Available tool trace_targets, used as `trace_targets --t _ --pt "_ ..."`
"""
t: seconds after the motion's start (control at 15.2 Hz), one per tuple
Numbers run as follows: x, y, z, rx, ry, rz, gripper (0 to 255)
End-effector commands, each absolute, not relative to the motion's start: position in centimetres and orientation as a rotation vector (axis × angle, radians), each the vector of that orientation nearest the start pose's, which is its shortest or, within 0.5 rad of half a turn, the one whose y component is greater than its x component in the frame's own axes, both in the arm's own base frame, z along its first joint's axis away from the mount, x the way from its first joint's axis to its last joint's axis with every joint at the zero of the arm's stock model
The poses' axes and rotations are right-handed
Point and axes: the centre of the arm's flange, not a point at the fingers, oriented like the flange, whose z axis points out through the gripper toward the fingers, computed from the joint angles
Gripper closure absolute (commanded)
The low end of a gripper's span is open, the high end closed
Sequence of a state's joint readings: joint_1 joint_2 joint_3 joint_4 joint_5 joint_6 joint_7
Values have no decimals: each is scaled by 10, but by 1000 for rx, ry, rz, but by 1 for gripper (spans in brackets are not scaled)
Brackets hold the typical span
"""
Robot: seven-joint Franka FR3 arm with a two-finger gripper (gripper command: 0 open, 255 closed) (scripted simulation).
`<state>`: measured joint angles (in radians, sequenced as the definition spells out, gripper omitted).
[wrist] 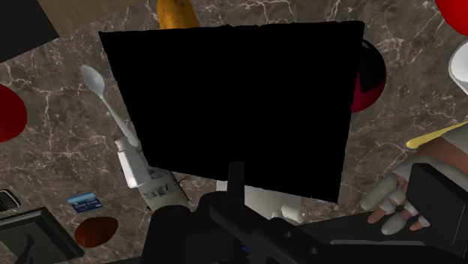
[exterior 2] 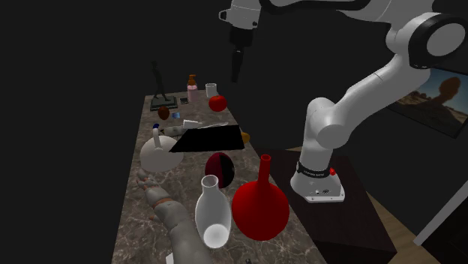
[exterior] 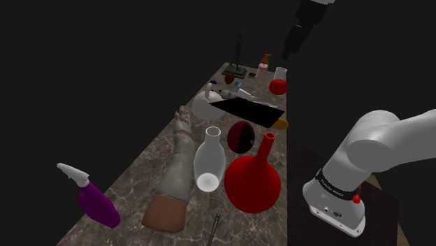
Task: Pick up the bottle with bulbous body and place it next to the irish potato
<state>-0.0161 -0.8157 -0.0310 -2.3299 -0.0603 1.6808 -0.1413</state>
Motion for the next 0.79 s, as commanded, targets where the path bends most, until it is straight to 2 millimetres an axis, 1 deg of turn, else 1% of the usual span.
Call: trace_targets --t 0.0,0.73 --pt "309 -24 623 -3179 -165 -259 0" --pt "319 104 560 -3166 -132 -184 0"
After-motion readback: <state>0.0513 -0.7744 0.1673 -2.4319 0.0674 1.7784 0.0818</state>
